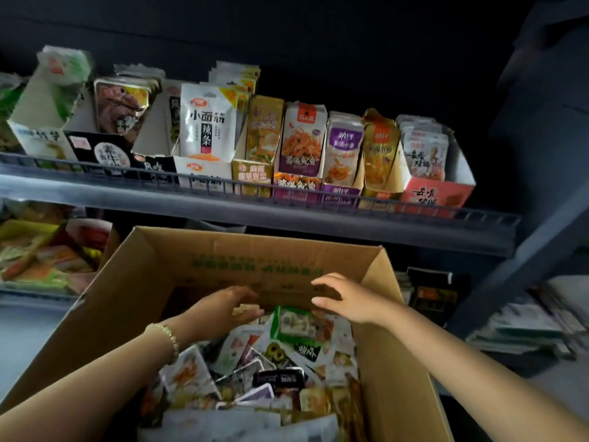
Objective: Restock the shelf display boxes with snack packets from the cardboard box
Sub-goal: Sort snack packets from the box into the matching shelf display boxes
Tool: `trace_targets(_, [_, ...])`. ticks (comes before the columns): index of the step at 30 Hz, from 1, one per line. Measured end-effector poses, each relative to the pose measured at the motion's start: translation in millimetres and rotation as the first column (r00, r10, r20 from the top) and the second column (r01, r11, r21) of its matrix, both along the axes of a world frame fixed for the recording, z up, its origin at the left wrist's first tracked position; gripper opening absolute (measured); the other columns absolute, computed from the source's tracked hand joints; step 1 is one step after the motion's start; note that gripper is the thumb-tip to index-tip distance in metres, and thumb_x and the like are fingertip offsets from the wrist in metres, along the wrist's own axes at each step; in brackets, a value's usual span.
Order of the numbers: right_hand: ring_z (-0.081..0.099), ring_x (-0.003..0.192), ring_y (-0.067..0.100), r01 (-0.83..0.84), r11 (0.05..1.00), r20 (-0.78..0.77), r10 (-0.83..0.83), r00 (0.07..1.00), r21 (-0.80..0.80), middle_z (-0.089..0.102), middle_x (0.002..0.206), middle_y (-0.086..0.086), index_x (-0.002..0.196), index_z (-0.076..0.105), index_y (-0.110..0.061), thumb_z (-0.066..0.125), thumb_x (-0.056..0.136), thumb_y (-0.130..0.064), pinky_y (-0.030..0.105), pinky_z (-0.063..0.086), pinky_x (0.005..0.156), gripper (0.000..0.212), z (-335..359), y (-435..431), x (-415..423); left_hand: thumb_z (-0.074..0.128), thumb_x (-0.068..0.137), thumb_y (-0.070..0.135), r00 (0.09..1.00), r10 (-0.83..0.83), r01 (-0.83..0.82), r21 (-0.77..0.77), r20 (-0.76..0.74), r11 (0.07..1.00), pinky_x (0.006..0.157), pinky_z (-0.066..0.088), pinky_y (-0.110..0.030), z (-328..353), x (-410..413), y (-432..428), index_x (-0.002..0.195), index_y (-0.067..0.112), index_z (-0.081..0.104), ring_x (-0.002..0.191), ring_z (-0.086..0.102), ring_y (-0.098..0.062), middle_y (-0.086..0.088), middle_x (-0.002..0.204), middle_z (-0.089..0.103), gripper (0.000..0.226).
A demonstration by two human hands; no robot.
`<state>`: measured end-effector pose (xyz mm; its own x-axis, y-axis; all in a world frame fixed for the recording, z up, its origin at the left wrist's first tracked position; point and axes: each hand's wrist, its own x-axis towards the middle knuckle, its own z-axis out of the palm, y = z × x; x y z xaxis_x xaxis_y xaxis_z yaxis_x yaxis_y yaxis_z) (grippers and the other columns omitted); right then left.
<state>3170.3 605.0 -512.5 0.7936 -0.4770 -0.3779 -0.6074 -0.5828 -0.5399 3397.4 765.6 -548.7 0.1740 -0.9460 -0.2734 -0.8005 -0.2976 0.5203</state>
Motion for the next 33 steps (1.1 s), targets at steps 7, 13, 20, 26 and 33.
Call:
trace_targets(7, [0.039,0.133,0.021,-0.006,0.996,-0.135,-0.007,0.991,-0.093,0.034,0.149,0.0,0.142,0.04,-0.023,0.043,0.097,-0.047,0.038,0.038,0.106,0.051,-7,-5,-2,0.041,0.097,0.052,0.971,0.143,-0.088,0.272,-0.19,0.958,0.065,0.046,-0.023,-67,-22,-35,0.118,0.009,0.052,0.089,0.061,-0.026,-0.007,0.101,0.06,0.049])
trace_targets(13, [0.042,0.13,0.021,0.03,0.995,-0.156,-0.044,0.987,-0.092,0.037,0.147,0.001,0.141,0.04,-0.022,0.042,0.097,-0.05,0.038,0.039,0.104,0.053,-13,-10,3,0.056,0.059,0.086,0.884,0.282,-0.213,0.217,-0.372,0.953,0.093,0.052,-0.04,-149,-16,-74,0.115,0.014,0.064,0.103,0.064,-0.022,-0.006,0.116,0.068,0.091])
trace_targets(20, [0.044,0.127,0.021,0.023,0.995,-0.186,-0.04,0.982,-0.095,0.041,0.142,0.002,0.138,0.044,-0.021,0.039,0.097,-0.052,0.038,0.041,0.101,0.052,-11,-10,4,0.074,0.082,0.028,0.809,0.291,-0.161,0.284,-0.511,0.945,0.071,0.056,-0.02,-109,-27,-73,0.092,0.012,0.071,0.078,0.067,-0.012,-0.004,0.093,0.072,0.019])
trace_targets(26, [0.05,0.116,0.017,0.073,0.995,-0.073,-0.079,0.994,-0.072,0.047,0.132,-0.001,0.129,0.052,-0.024,0.038,0.098,-0.05,0.037,0.045,0.095,0.043,-6,-7,4,0.071,0.085,0.018,0.867,0.013,0.032,0.082,-0.499,0.996,0.081,0.056,-0.022,-64,-28,-50,0.099,0.023,0.065,0.096,0.067,-0.01,0.004,0.103,0.069,0.016])
trace_targets(33, [0.051,0.116,0.007,0.193,0.974,0.294,-0.221,0.93,0.122,0.055,0.123,-0.013,0.121,0.056,-0.03,0.04,0.096,-0.051,0.027,0.043,0.096,0.037,11,-1,4,0.068,0.086,0.018,0.889,-0.017,-0.082,-0.195,-0.458,0.977,0.069,0.058,-0.023,39,-29,-12,0.102,0.022,0.062,0.085,0.07,-0.004,0.003,0.095,0.072,0.018])
